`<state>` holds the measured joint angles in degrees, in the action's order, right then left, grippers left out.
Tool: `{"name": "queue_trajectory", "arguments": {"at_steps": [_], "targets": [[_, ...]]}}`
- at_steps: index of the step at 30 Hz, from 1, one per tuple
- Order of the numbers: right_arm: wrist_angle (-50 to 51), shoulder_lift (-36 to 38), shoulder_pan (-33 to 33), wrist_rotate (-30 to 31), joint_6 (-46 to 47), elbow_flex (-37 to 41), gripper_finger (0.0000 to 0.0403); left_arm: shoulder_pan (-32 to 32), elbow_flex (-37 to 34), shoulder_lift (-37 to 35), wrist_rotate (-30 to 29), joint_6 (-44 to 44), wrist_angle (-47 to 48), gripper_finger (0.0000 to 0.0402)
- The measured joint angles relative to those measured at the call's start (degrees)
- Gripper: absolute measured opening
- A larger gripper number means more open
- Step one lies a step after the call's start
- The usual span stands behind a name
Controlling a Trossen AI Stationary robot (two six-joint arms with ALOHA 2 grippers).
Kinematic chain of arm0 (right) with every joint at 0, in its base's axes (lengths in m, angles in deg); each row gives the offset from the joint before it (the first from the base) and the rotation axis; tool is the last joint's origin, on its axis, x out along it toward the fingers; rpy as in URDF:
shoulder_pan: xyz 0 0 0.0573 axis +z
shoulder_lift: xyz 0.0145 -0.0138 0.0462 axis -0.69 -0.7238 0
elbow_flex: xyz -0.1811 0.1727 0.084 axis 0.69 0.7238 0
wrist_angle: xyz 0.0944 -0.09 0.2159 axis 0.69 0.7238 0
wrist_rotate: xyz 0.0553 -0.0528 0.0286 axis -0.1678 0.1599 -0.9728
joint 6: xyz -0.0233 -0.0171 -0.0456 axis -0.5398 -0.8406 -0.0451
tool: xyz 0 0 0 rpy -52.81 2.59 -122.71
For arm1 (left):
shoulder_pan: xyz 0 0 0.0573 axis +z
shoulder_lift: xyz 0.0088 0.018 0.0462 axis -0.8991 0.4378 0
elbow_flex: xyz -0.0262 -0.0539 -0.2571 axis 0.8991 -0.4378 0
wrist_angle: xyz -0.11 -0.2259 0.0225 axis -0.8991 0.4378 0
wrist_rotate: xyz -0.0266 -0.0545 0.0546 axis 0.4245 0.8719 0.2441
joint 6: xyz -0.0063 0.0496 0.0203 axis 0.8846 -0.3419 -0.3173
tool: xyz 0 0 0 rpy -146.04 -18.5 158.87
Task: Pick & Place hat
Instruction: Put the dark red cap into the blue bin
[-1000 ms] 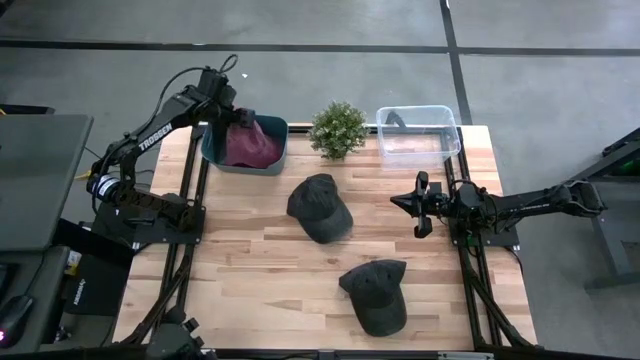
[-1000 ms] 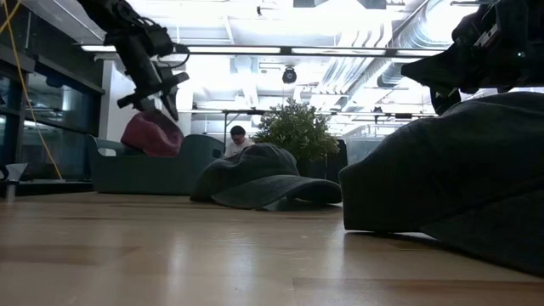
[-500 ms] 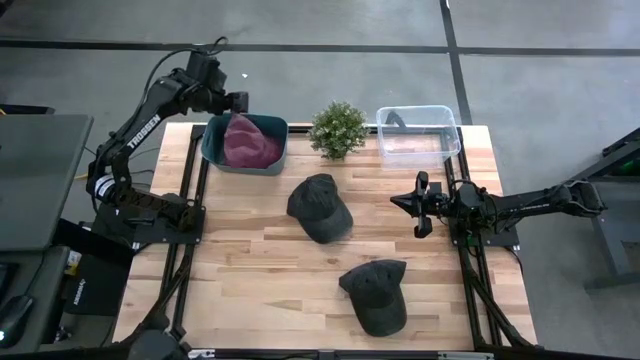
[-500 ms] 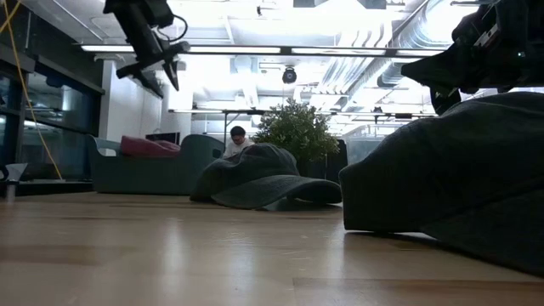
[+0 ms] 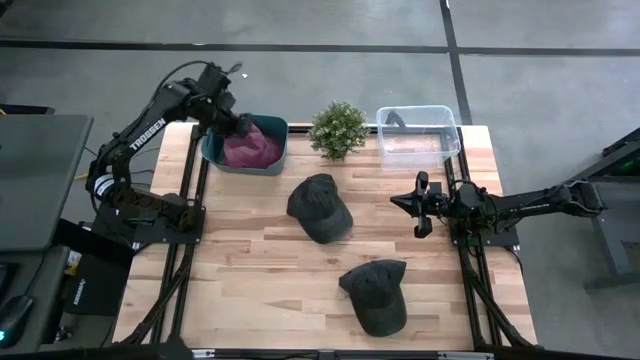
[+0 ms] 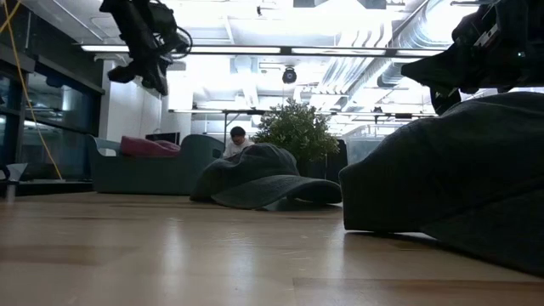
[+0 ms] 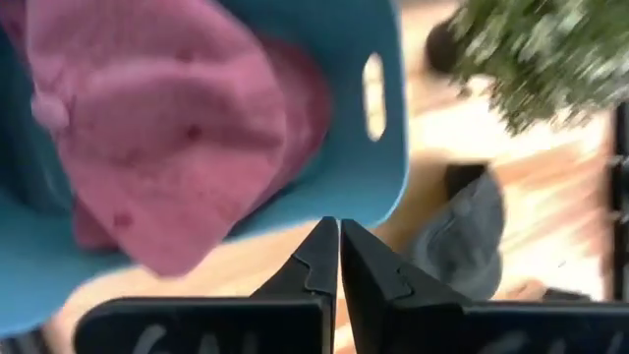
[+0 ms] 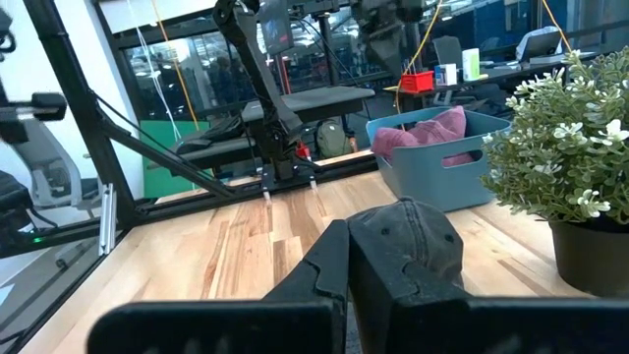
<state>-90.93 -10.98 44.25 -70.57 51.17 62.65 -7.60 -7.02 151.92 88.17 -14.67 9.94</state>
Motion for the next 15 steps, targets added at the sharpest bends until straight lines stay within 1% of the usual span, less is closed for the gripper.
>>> {"name": "queue_trajectory", "arguments": {"at_steps": [3, 7, 12, 15], "targets": [[0.0, 0.0, 0.0, 0.0, 0.0, 0.0, 0.0000, -3.4, -2.1, 0.0, -4.2, 1.7, 0.8, 0.0003], [0.0, 0.0, 0.0, 0.0, 0.0, 0.0, 0.0000, -9.9, -5.2, 0.0, -11.0, 7.0, -0.4, 0.0001], [0.0, 0.0, 0.0, 0.0, 0.0, 0.0, 0.0000, -15.6, -9.8, -1.7, -13.4, 15.6, -0.8, 0.0000], [0.0, 0.0, 0.0, 0.0, 0.0, 0.0, 0.0000, -18.7, -13.0, -3.0, -17.9, 21.3, -1.7, 0.0000]]}}
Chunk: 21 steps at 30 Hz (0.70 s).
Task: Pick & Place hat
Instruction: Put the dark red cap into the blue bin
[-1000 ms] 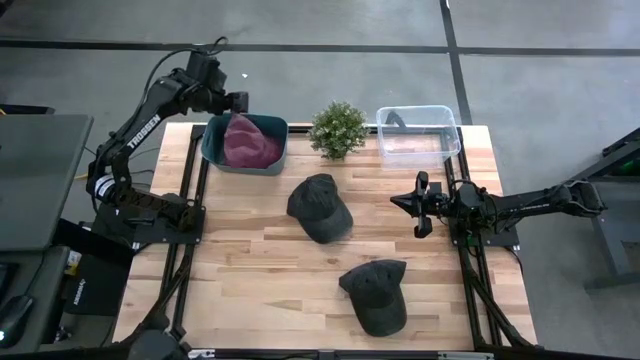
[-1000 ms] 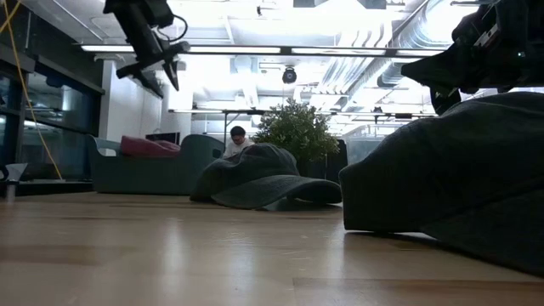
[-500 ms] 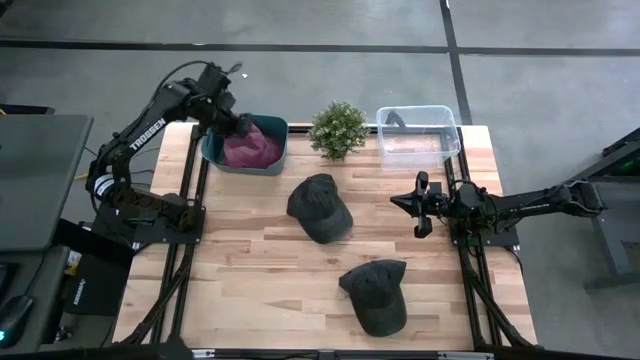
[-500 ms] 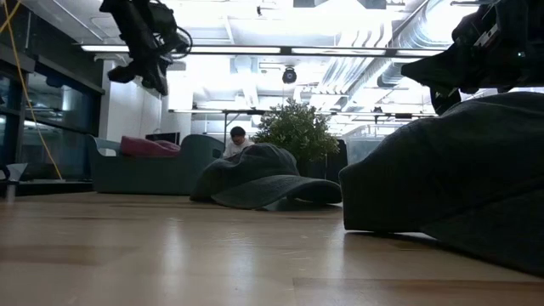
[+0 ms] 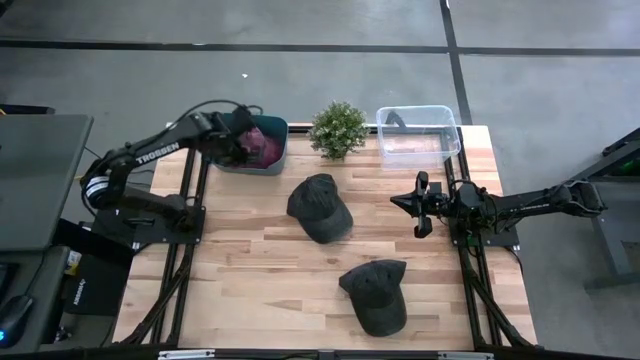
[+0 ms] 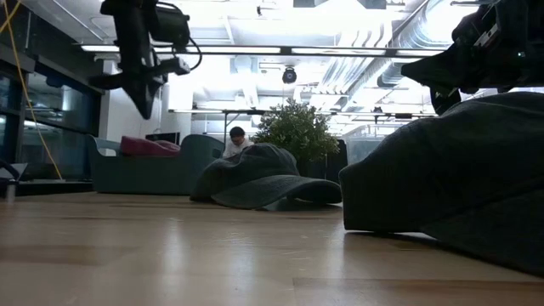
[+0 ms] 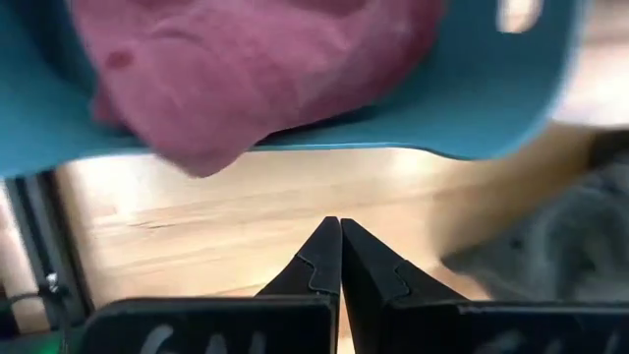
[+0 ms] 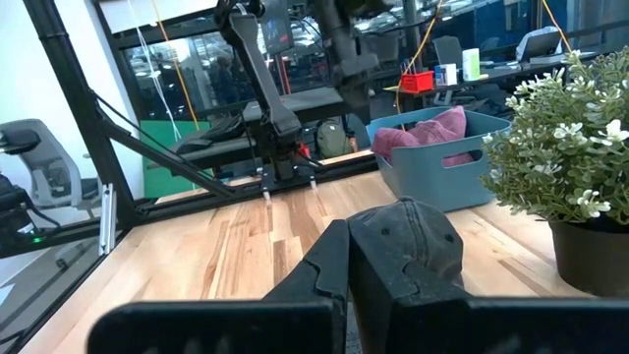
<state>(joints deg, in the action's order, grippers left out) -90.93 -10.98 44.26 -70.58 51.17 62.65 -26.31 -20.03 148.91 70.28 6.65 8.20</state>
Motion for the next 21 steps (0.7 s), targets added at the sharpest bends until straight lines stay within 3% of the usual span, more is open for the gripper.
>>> {"name": "queue_trajectory", "arguments": {"at_steps": [7, 16, 21], "targets": [[0.0, 0.0, 0.0, 0.0, 0.0, 0.0, 0.0000, -2.2, -5.5, -1.8, -7.2, 10.5, -2.8, 0.0000], [0.0, 0.0, 0.0, 0.0, 0.0, 0.0, 0.0000, -2.1, -11.0, -1.8, -11.1, 15.2, -9.7, 0.0000], [0.0, 0.0, 0.0, 0.0, 0.0, 0.0, 0.0000, -2.1, -13.7, -1.8, -16.3, 16.7, -12.0, 0.0000]]}}
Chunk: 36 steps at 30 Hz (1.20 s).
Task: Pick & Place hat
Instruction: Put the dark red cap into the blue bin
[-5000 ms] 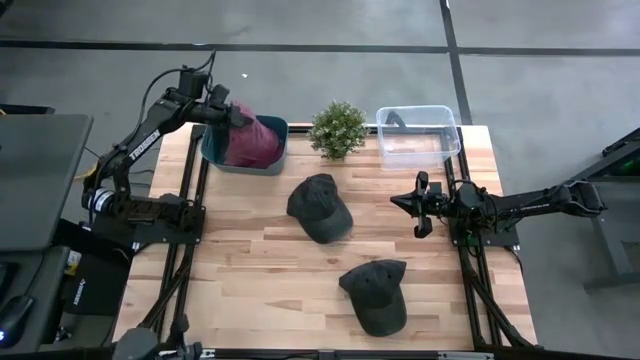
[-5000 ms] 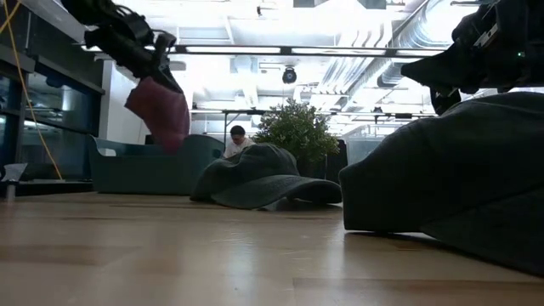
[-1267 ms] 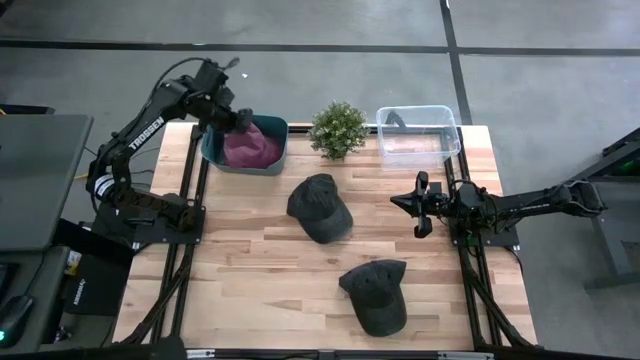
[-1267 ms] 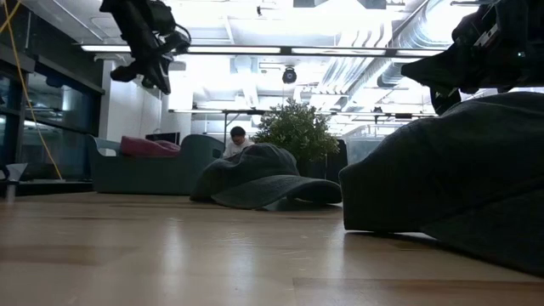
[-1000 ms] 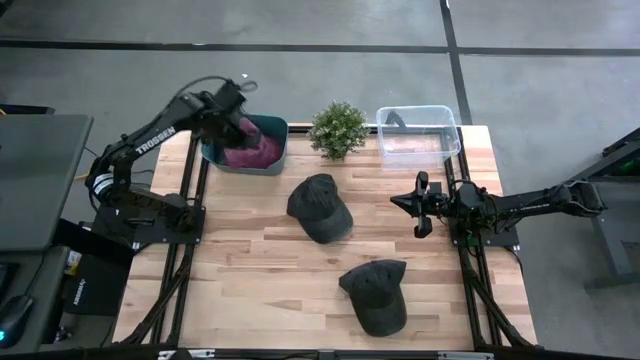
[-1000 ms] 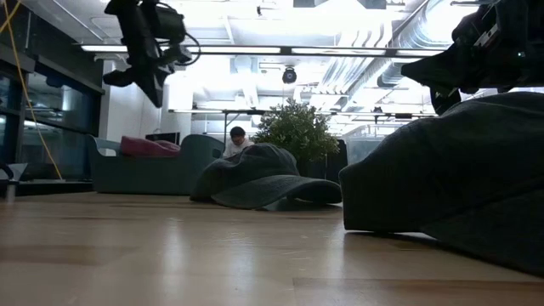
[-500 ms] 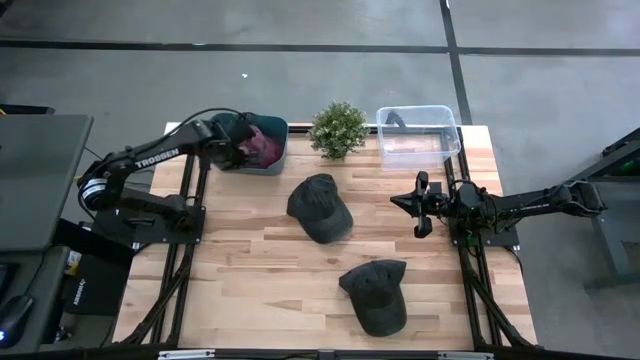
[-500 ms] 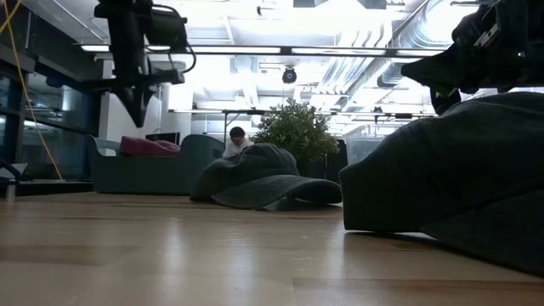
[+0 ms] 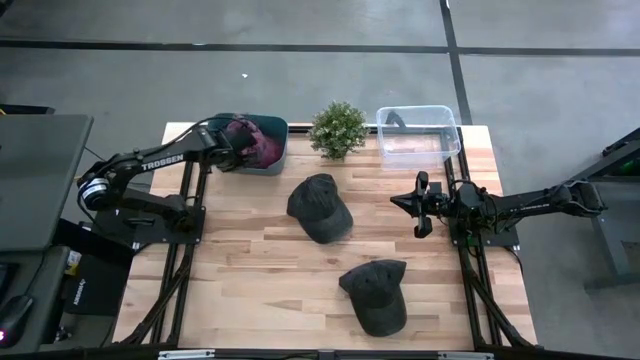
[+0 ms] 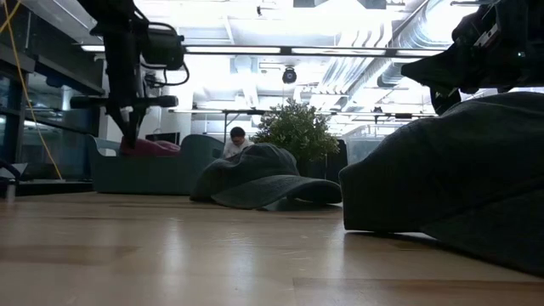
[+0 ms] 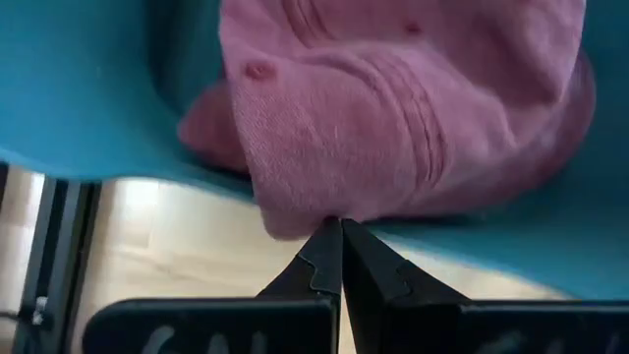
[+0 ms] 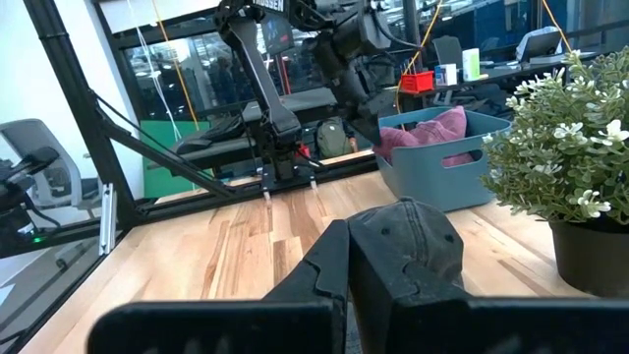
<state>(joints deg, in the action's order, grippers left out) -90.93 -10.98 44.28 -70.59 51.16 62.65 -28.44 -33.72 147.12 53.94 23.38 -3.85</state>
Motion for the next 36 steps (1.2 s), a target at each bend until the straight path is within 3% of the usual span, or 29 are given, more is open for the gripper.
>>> {"name": "queue_trajectory", "arguments": {"at_steps": [7, 19, 30, 36], "targets": [[0.0, 0.0, 0.0, 0.0, 0.0, 0.0, 0.0000, 0.0, -1.9, 0.1, -7.5, 1.5, -3.2, 0.0000], [0.0, 0.0, 0.0, 0.0, 0.0, 0.0, 0.0000, 0.0, -5.4, 4.3, -7.8, 2.8, -4.7, 0.0000], [0.0, 0.0, 0.0, 0.0, 0.0, 0.0, 0.0000, 0.0, 2.4, 3.3, -6.3, 1.2, -4.4, 0.0000], [0.0, 0.0, 0.0, 0.0, 0.0, 0.0, 0.0000, 0.1, 5.8, 3.3, -12.6, -1.1, -5.6, 0.0000]]}}
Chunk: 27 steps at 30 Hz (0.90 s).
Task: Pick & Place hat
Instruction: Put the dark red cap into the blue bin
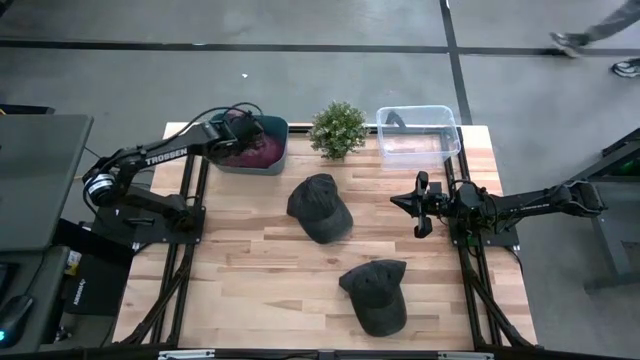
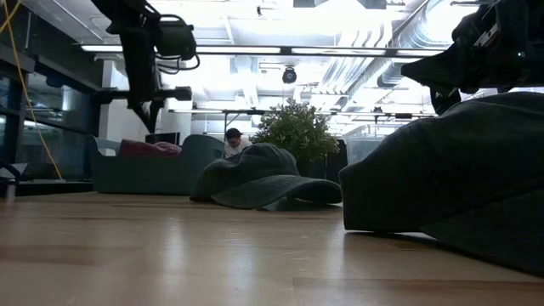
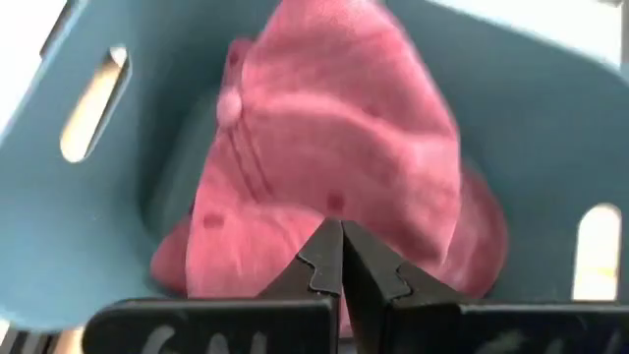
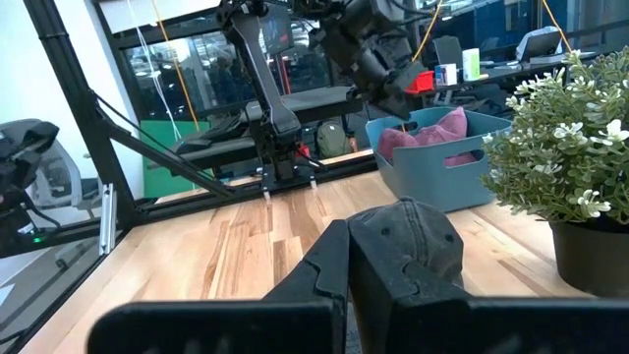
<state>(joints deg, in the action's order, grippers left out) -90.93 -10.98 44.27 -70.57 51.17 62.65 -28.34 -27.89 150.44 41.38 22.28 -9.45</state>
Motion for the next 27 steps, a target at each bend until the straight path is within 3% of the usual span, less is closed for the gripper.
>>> {"name": "queue_trajectory", "arguments": {"at_steps": [7, 16, 27], "targets": [[0.0, 0.0, 0.0, 0.0, 0.0, 0.0, 0.0000, 3.6, 0.7, 0.5, 1.3, -0.3, -2.6, 0.0000], [0.0, 0.0, 0.0, 0.0, 0.0, 0.0, 0.0000, 11.7, 0.6, 7.1, 11.2, -4.4, -7.7, 0.0000], [0.0, 0.0, 0.0, 0.0, 0.0, 0.0, 0.0000, 12.7, 0.6, 11.8, 13.5, -6.2, -9.0, 0.0000]]}}
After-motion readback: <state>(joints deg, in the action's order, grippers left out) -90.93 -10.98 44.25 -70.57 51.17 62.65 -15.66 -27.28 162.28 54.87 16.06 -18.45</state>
